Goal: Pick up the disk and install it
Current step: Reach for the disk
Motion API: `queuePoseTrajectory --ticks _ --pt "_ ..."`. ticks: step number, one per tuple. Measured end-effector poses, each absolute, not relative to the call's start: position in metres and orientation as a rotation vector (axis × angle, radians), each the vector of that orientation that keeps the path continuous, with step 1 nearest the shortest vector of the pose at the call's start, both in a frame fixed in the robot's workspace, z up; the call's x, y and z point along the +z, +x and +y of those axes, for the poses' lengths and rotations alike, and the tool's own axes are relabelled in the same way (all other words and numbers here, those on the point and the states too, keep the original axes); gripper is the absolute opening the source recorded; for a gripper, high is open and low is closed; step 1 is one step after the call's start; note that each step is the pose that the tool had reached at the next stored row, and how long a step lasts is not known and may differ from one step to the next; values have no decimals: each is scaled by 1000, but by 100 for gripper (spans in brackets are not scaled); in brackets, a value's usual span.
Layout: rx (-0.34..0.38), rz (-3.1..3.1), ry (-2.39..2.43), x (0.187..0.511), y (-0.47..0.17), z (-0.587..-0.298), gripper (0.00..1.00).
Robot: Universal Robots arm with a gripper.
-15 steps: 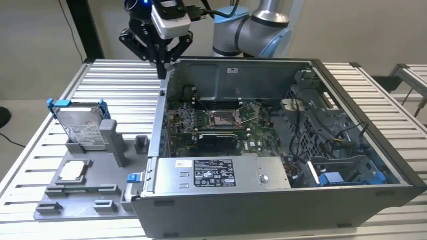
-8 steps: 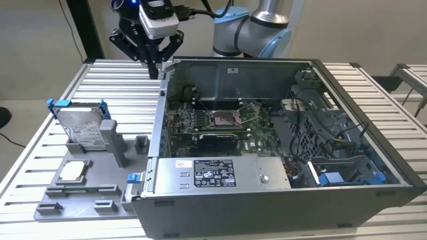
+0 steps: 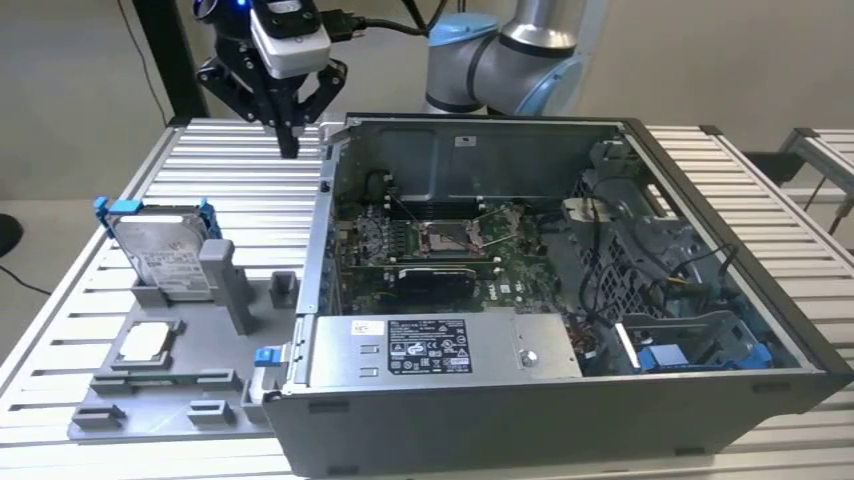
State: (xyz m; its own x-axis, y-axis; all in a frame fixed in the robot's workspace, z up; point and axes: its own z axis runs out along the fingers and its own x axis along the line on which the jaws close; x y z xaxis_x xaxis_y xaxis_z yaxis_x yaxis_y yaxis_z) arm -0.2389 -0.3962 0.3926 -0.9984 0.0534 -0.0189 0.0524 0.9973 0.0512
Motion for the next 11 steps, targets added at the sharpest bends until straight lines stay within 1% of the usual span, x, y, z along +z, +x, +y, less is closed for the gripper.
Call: queuePoseTrajectory --ticks 11 --pt "79 3120 77 393 -265 -396 0"
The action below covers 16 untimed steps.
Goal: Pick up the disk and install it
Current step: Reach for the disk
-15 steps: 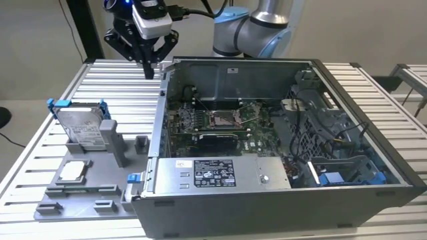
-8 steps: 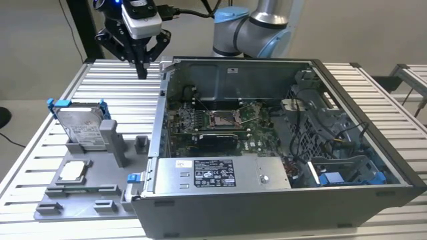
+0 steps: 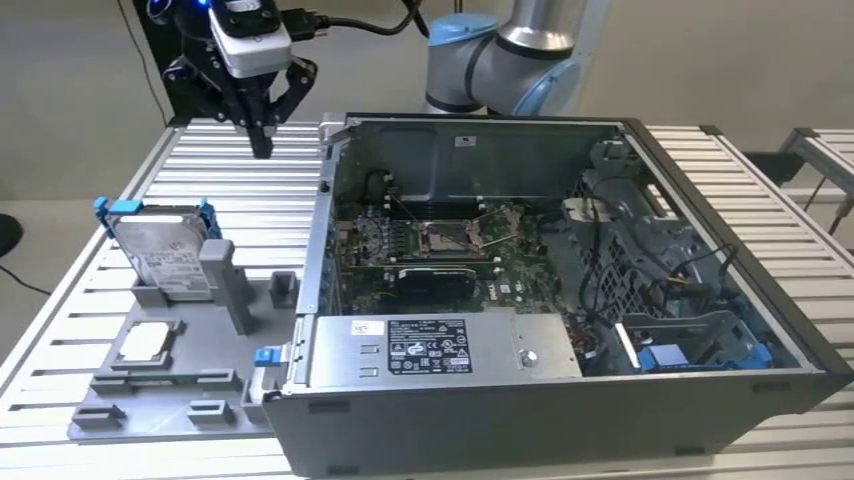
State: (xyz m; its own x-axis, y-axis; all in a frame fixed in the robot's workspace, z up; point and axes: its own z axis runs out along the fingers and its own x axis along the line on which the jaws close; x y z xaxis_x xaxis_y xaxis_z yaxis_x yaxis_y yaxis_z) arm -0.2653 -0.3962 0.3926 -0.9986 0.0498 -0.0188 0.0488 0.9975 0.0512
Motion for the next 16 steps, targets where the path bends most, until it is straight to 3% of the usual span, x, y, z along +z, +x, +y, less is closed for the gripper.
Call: queuePoseTrajectory --ticks 16 --pt "79 3120 65 393 -309 -396 0"
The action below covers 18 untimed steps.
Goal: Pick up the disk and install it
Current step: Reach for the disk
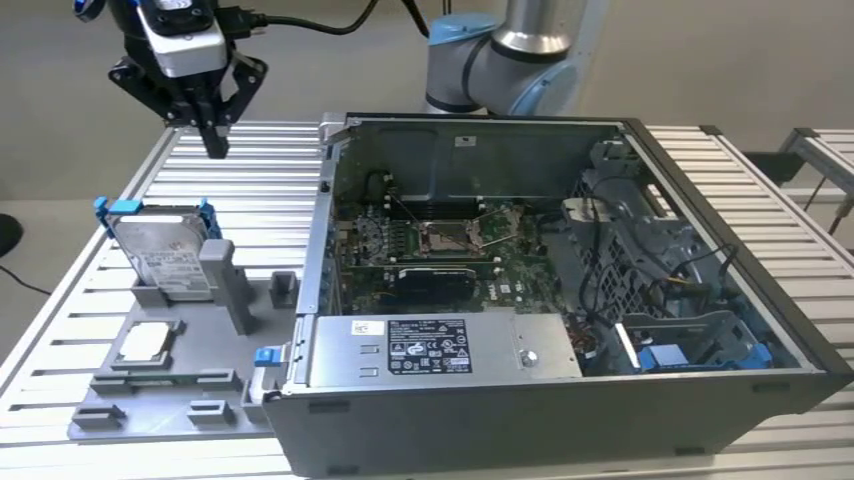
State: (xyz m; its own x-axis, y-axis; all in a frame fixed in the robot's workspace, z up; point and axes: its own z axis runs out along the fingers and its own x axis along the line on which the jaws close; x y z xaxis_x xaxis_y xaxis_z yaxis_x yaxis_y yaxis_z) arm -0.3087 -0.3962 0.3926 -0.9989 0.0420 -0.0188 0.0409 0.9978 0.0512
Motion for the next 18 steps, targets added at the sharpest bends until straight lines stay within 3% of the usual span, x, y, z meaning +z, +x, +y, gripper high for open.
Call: queuePoseTrajectory --ticks 18 --pt "79 3120 53 393 -364 -396 0"
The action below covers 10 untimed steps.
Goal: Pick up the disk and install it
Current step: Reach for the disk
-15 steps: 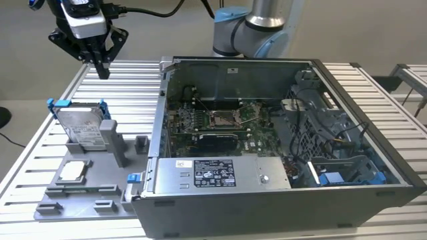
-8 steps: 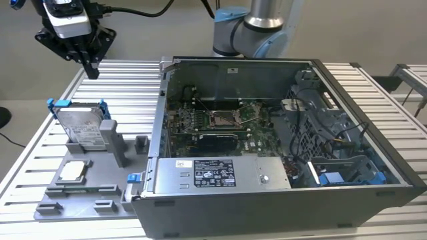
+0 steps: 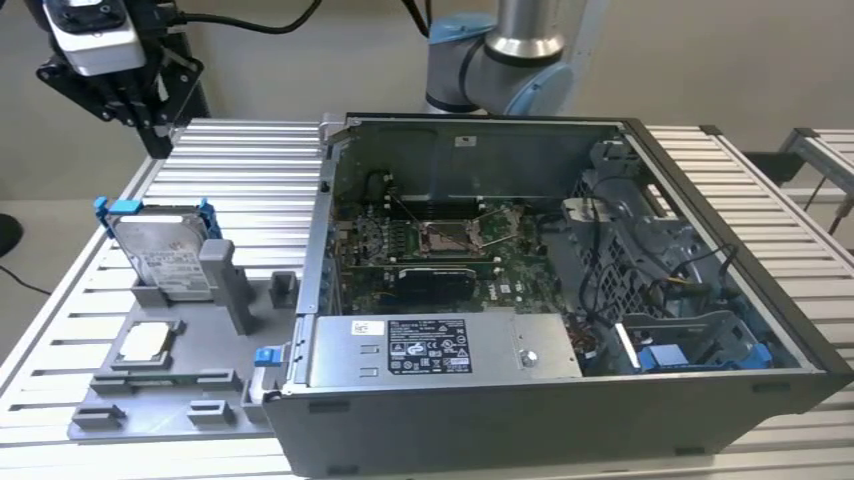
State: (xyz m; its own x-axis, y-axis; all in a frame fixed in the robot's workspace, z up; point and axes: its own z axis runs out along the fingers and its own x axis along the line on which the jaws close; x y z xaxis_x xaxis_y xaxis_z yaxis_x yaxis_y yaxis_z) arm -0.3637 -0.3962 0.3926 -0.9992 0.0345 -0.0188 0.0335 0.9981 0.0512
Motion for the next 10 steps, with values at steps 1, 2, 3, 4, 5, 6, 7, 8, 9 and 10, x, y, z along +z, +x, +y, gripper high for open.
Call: queuePoseTrajectory --ticks 1,2,3,4,5,6,7,8,9,10 --pt "80 3120 53 393 -367 -396 0" --pt "79 3120 52 393 -370 -396 0" --pt "79 3120 52 393 -374 -396 0" --pt "79 3121 52 393 -377 -396 0" --pt "79 3120 51 393 -380 -396 0" --pt "79 3121 51 393 -383 -396 0" --pt "79 3121 51 393 -386 -396 0" --pt "79 3121 51 393 -389 -396 0" --pt "79 3120 51 393 -392 -397 0" --pt "79 3121 50 393 -395 -397 0"
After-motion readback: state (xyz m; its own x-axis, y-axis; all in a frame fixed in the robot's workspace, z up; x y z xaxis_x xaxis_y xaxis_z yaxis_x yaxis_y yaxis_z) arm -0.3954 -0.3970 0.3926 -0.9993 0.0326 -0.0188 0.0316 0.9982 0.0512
